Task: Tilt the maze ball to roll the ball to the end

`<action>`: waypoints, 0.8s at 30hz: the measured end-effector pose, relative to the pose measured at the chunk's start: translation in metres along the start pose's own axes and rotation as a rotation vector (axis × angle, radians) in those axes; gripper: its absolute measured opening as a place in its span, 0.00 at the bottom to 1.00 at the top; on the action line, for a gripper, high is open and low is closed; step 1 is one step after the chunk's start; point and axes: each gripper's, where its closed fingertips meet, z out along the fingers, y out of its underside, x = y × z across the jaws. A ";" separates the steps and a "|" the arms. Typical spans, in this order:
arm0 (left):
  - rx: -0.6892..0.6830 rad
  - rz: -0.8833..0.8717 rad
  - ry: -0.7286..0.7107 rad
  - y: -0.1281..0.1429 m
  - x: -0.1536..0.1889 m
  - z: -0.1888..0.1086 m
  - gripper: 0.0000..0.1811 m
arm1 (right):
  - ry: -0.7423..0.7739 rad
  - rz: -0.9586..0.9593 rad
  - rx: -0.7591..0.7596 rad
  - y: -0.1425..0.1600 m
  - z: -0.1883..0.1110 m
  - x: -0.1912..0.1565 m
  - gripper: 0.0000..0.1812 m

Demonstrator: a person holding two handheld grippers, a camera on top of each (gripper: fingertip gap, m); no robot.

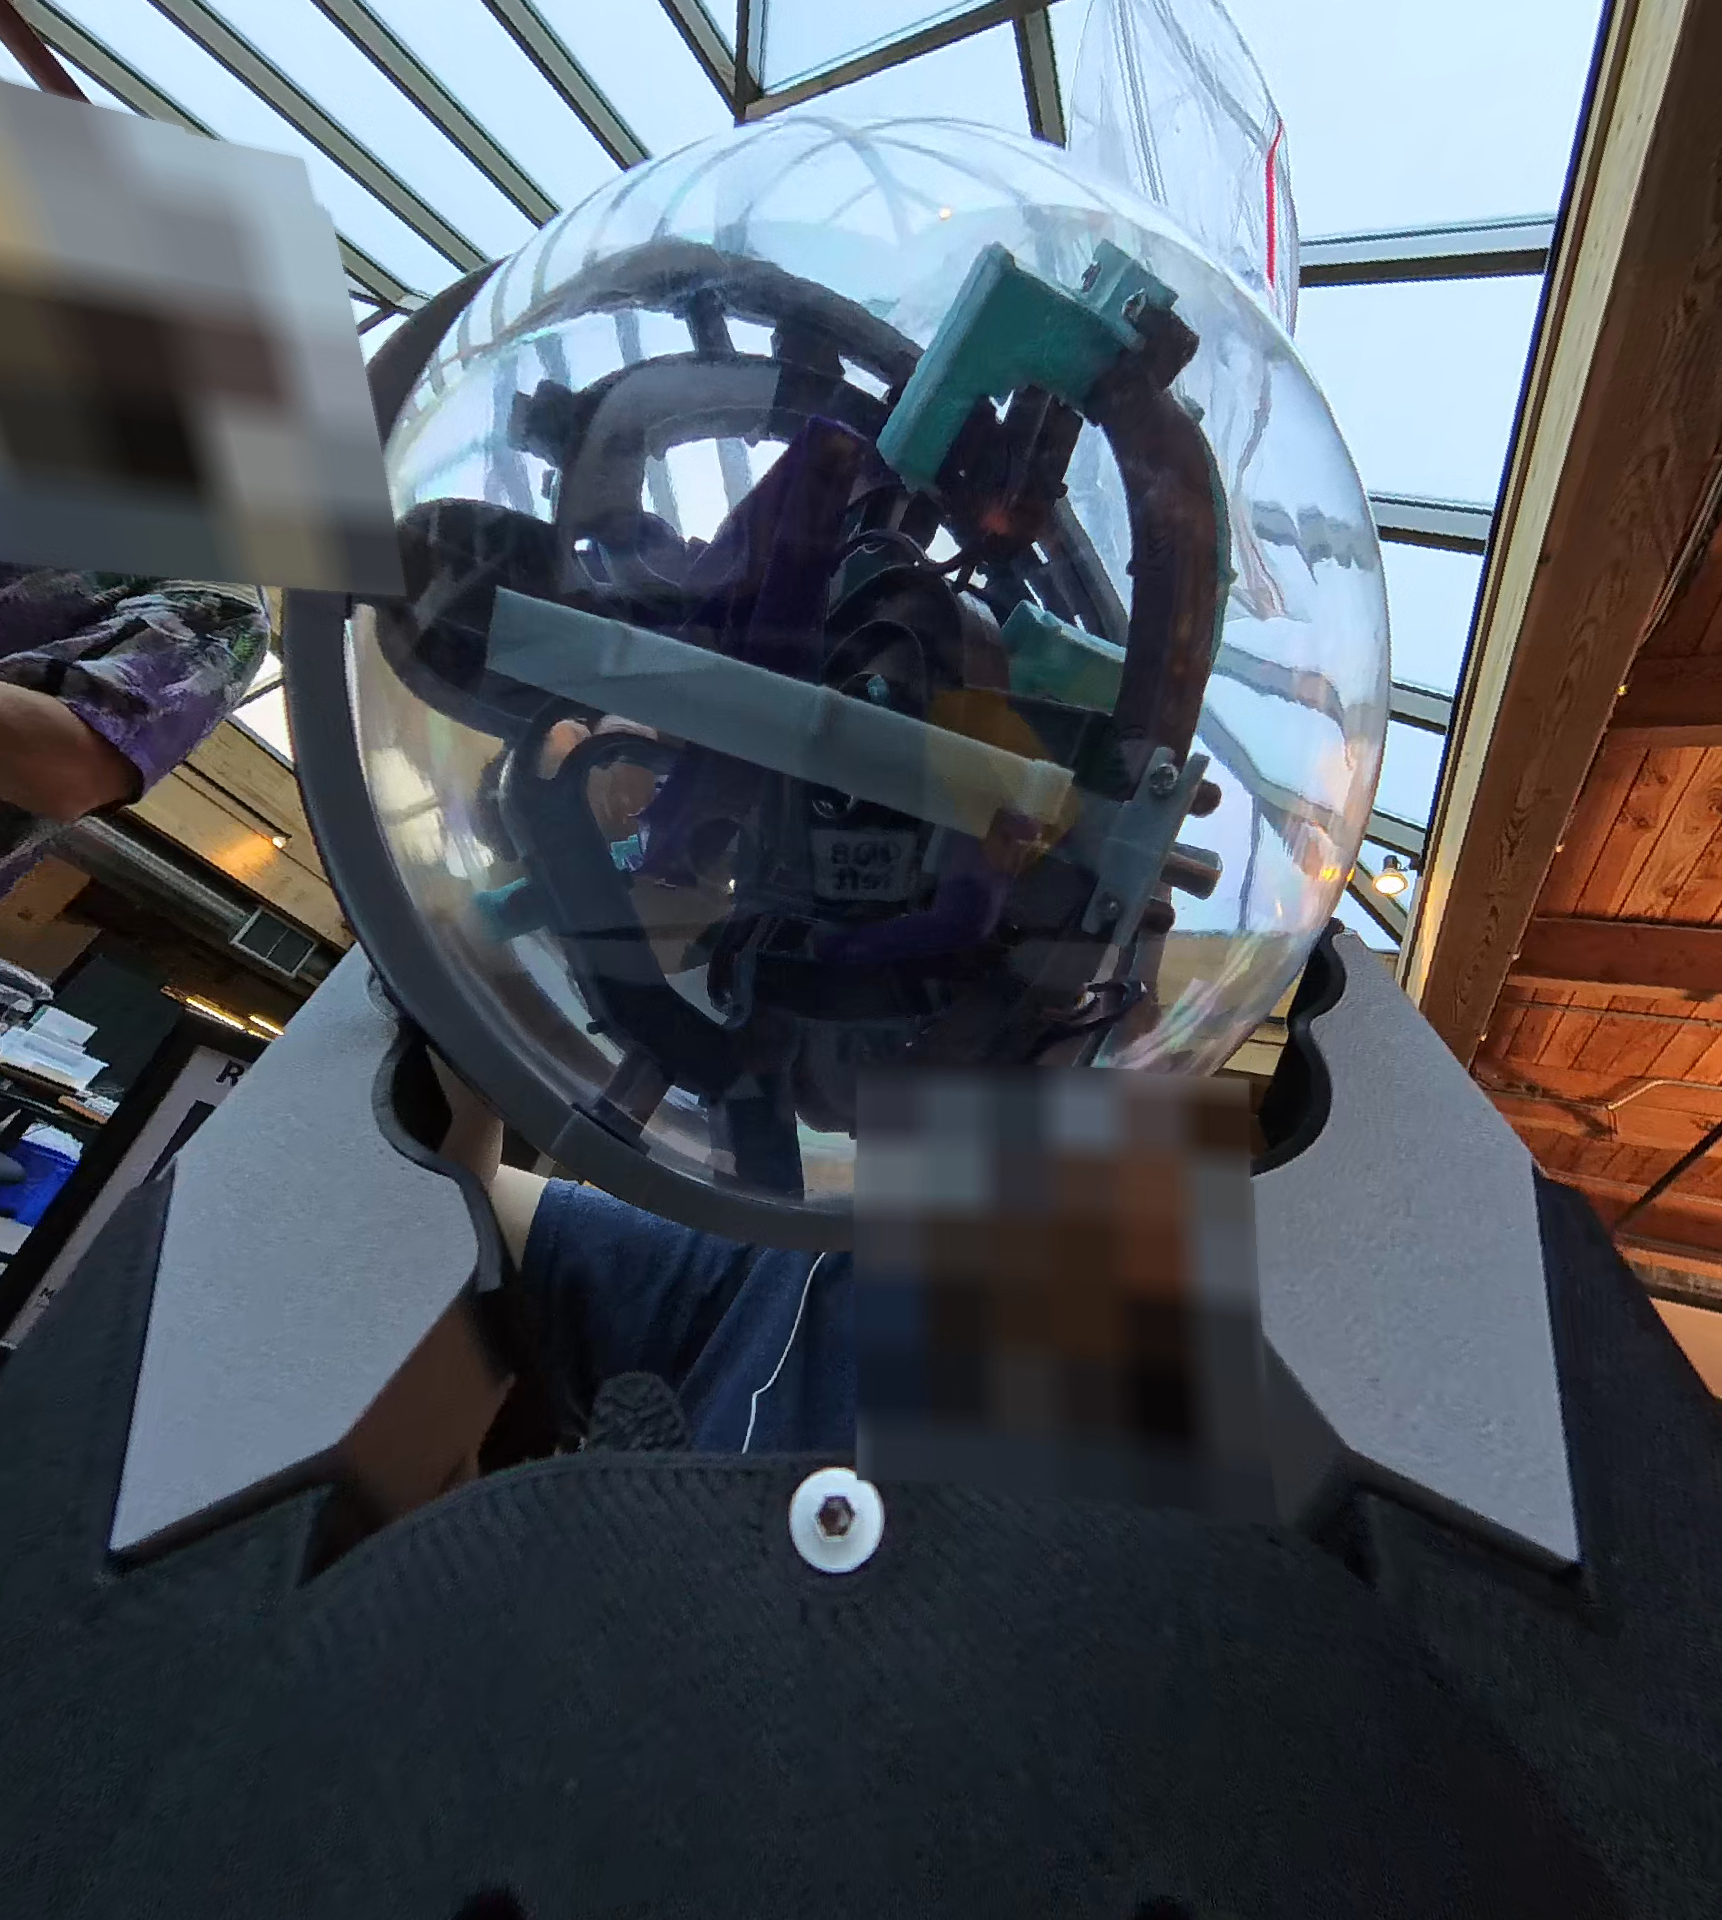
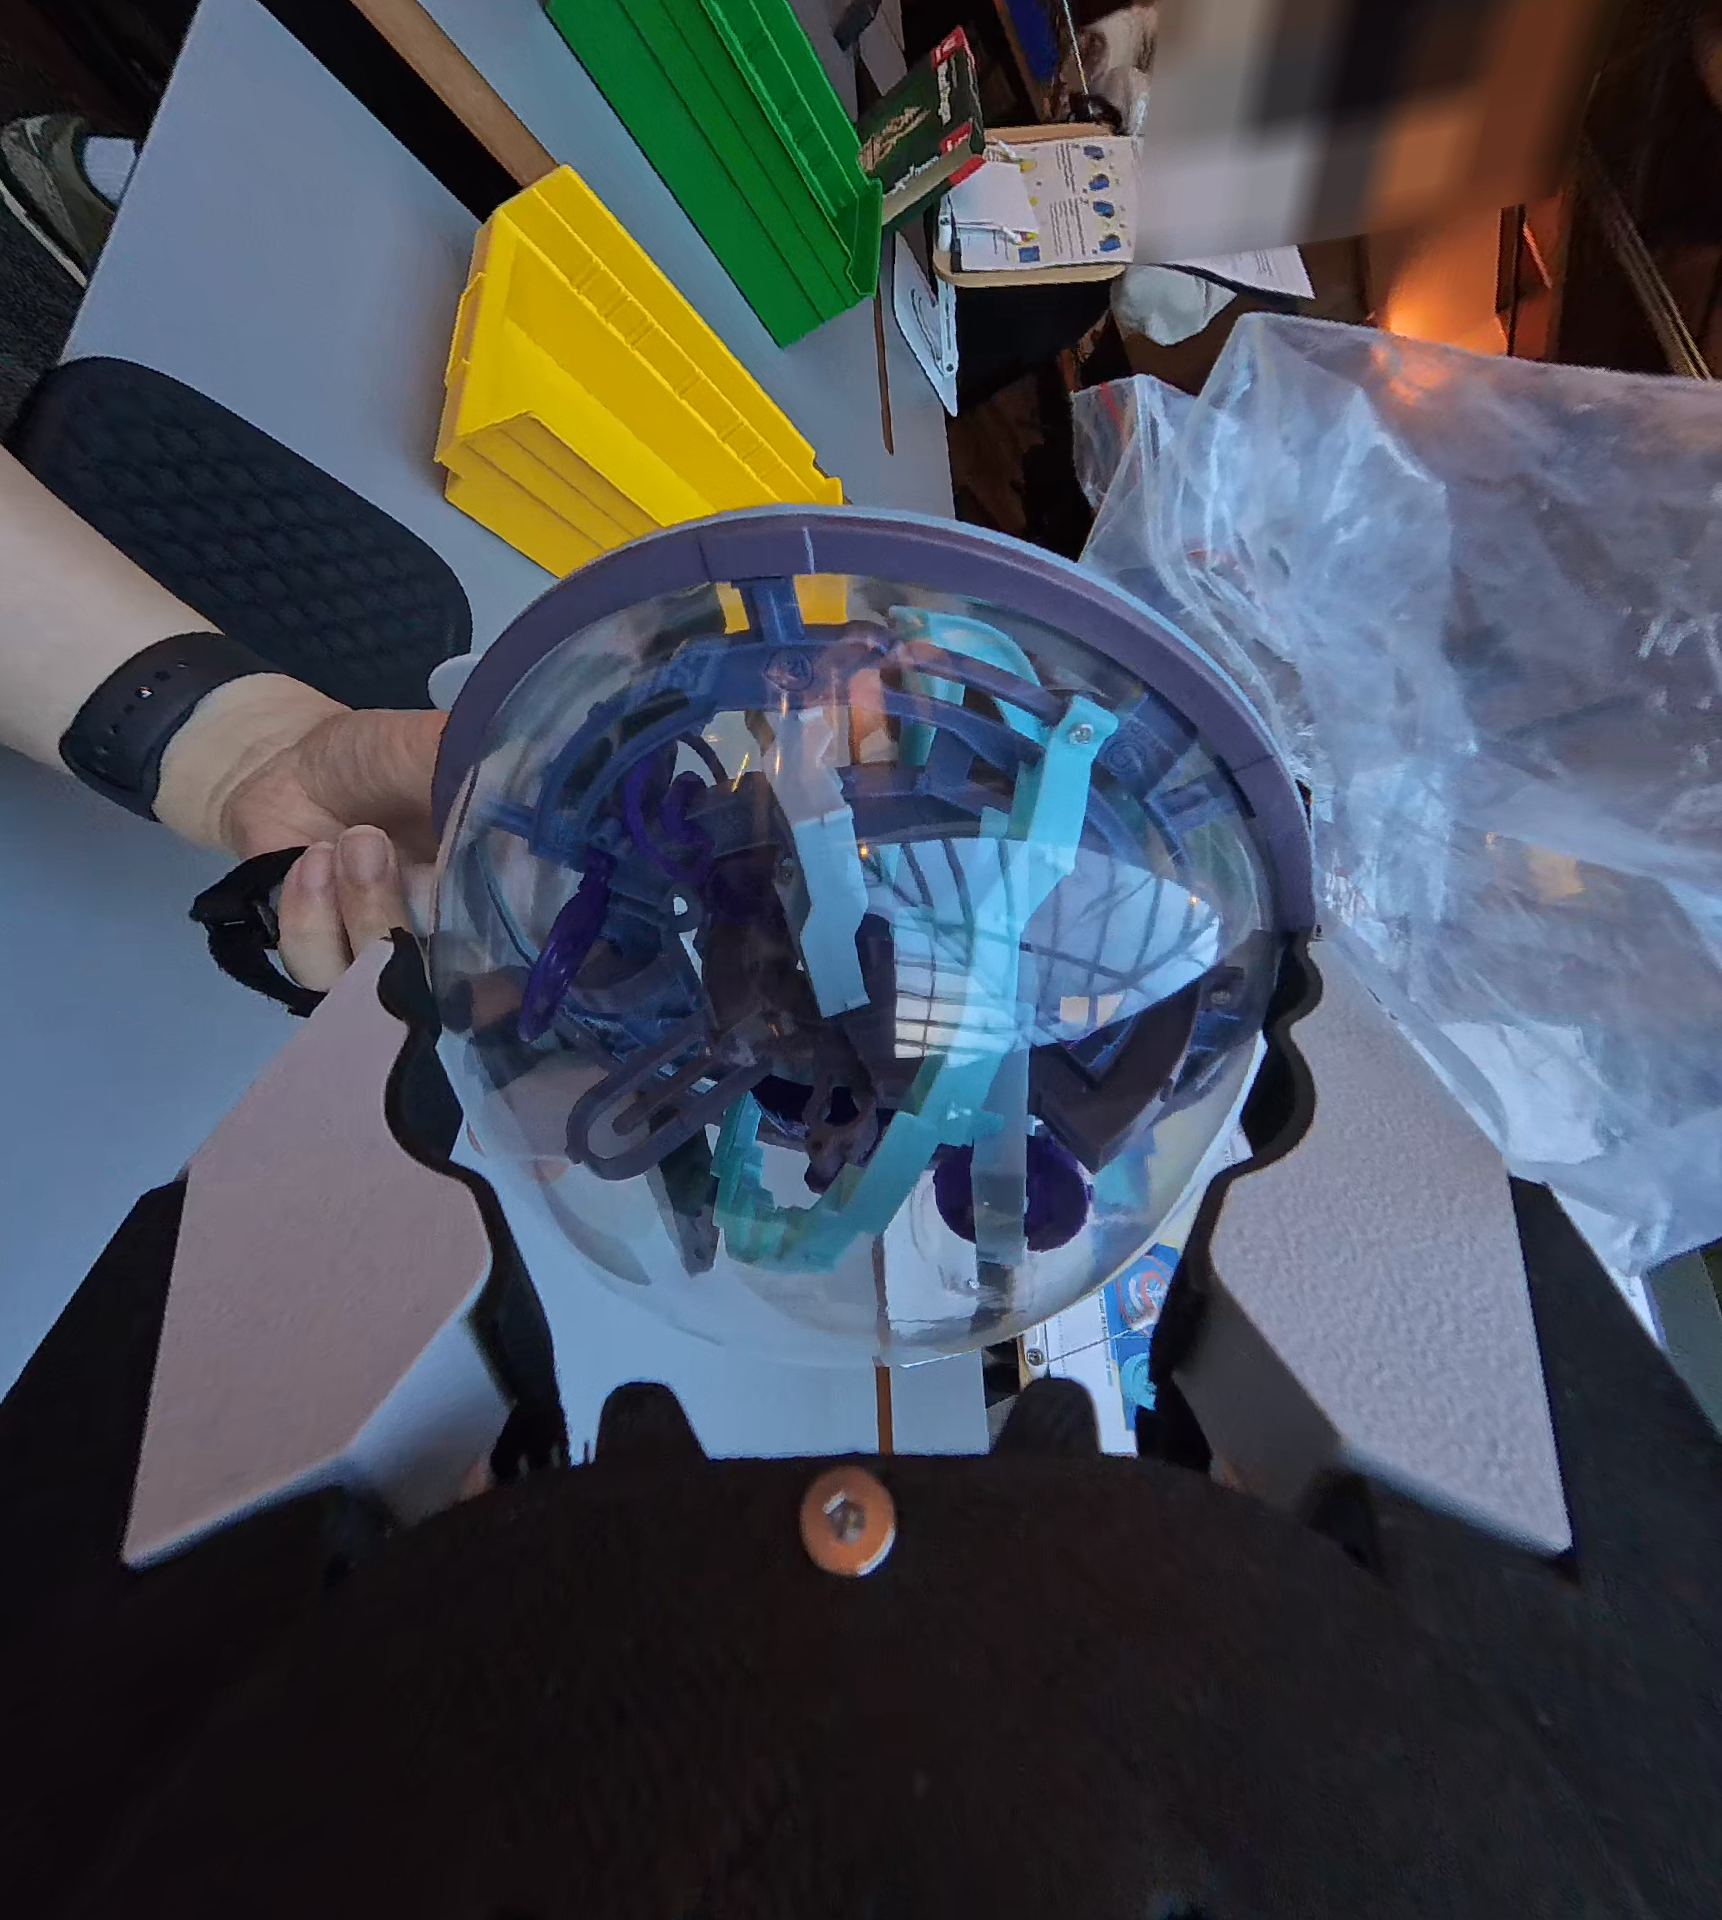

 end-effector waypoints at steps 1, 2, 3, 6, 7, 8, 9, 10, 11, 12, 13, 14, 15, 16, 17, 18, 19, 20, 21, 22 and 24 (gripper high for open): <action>0.000 0.002 0.003 0.000 0.000 0.000 0.87 | 0.004 -0.004 0.000 -0.001 0.000 0.000 0.85; 0.000 0.002 0.005 0.000 0.001 0.001 0.87 | 0.008 -0.006 0.000 -0.001 0.000 0.000 0.85; 0.001 0.003 0.005 -0.001 0.000 0.001 0.87 | 0.010 -0.007 0.000 -0.001 0.000 0.001 0.85; 0.000 0.004 -0.003 -0.001 -0.001 0.000 0.87 | 0.012 -0.005 0.003 0.001 0.000 0.001 0.85; -0.002 0.006 -0.008 -0.001 -0.001 0.000 0.88 | 0.012 -0.004 0.004 0.001 0.000 0.001 0.85; -0.002 0.009 -0.014 -0.002 -0.001 0.000 0.87 | 0.013 -0.003 0.003 0.002 0.000 0.001 0.85; -0.003 0.012 -0.019 -0.002 -0.001 0.000 0.87 | 0.015 -0.004 0.004 0.002 0.000 0.001 0.85; -0.004 0.015 -0.021 -0.003 -0.001 0.000 0.87 | 0.016 -0.006 0.005 0.002 0.000 0.002 0.85; -0.006 0.018 -0.022 -0.003 0.000 0.000 0.87 | 0.016 -0.009 0.007 0.002 0.000 0.002 0.85; -0.006 0.020 -0.022 -0.004 0.000 0.000 0.87 | 0.017 -0.010 0.010 0.002 0.001 0.003 0.85; -0.006 0.020 -0.022 -0.006 0.000 0.000 0.87 | 0.019 -0.012 0.014 0.002 0.001 0.005 0.85; -0.006 0.021 -0.026 -0.008 -0.001 0.001 0.88 | 0.023 -0.013 0.019 0.002 0.001 0.007 0.85; -0.008 0.028 -0.039 -0.011 -0.002 0.003 0.87 | 0.031 -0.013 0.030 0.003 0.000 0.010 0.85; -0.012 0.042 -0.062 -0.015 -0.003 0.004 0.87 | 0.040 -0.014 0.047 0.005 0.000 0.014 0.85; -0.021 0.062 -0.092 -0.018 -0.006 0.006 0.87 | 0.049 -0.015 0.071 0.008 -0.001 0.017 0.85; -0.032 0.082 -0.125 -0.021 -0.008 0.007 0.87 | 0.060 -0.017 0.094 0.011 -0.003 0.021 0.85; -0.043 0.100 -0.158 -0.024 -0.011 0.008 0.87 | 0.071 -0.014 0.107 0.015 -0.004 0.024 0.85; -0.056 0.116 -0.185 -0.027 -0.014 0.009 0.87 | 0.080 -0.016 0.117 0.018 -0.005 0.027 0.85; -0.072 0.129 -0.205 -0.028 -0.015 0.010 0.87 | 0.086 -0.023 0.130 0.020 -0.006 0.028 0.85; -0.086 0.141 -0.218 -0.028 -0.016 0.012 0.87 | 0.091 -0.030 0.148 0.020 -0.008 0.030 0.85; -0.101 0.149 -0.228 -0.028 -0.015 0.014 0.87 | 0.095 -0.037 0.180 0.018 -0.010 0.031 0.85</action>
